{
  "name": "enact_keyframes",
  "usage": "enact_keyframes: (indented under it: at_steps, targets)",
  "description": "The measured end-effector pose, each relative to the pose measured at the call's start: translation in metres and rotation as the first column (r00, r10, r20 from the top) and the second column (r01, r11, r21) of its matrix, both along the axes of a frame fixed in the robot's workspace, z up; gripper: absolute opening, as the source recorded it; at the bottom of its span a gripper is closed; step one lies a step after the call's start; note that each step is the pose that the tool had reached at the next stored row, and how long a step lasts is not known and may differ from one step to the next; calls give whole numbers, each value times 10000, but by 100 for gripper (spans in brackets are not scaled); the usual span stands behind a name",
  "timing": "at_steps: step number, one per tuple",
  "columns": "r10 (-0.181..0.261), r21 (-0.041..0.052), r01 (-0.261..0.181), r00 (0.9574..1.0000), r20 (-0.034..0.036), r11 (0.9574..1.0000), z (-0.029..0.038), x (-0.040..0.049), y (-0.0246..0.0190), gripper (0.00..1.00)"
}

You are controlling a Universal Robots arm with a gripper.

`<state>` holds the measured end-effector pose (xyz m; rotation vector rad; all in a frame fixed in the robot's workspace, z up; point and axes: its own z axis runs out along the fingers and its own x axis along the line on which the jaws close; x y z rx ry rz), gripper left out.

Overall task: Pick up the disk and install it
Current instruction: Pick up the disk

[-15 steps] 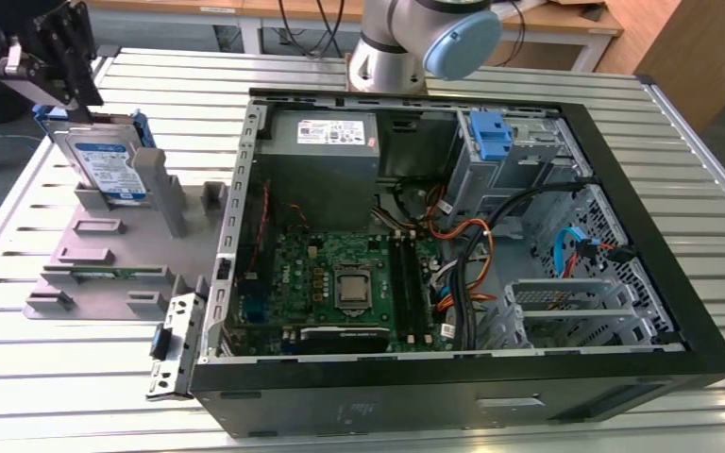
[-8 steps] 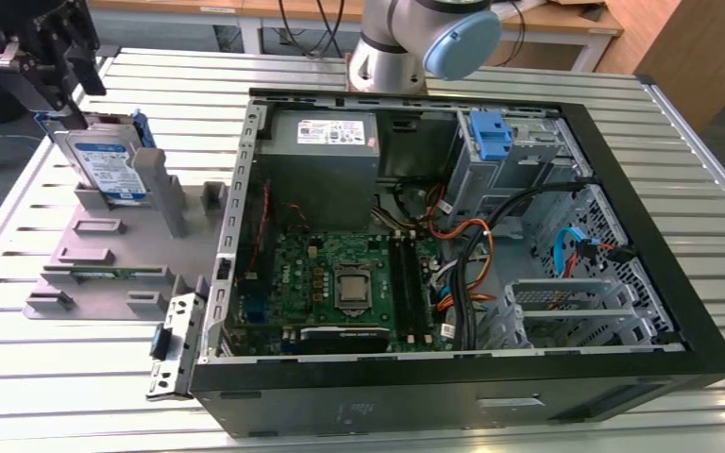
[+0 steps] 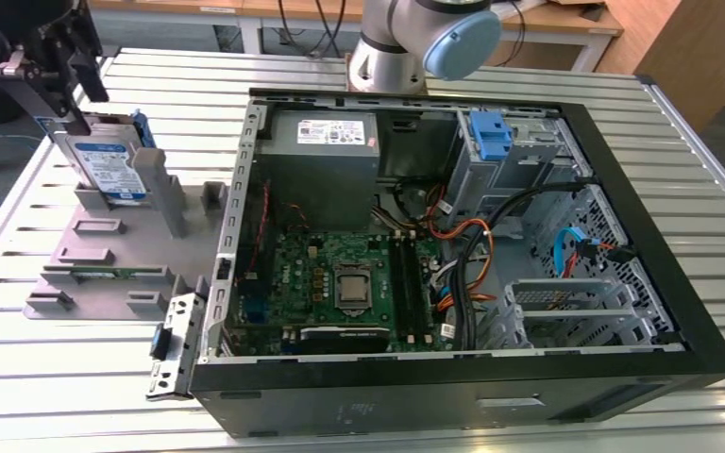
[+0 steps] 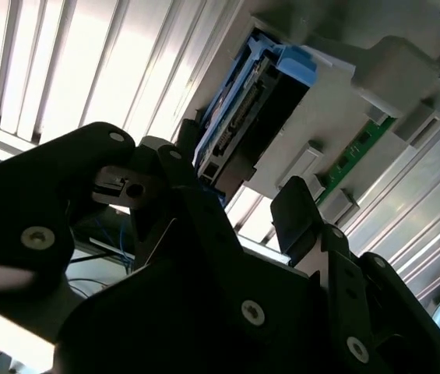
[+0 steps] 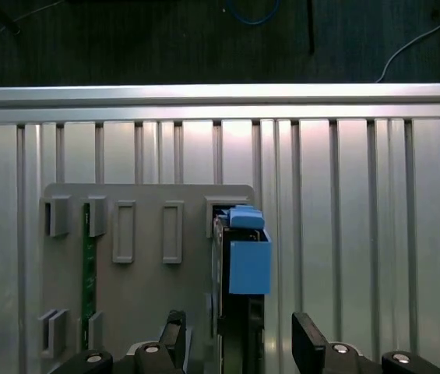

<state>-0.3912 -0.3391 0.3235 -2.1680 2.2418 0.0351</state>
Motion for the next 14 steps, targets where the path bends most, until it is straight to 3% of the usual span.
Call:
enact_keyframes:
  at_steps: [14]
  targets:
    - [5,0,-5,10000,0,10000,-253,-17,0,65]
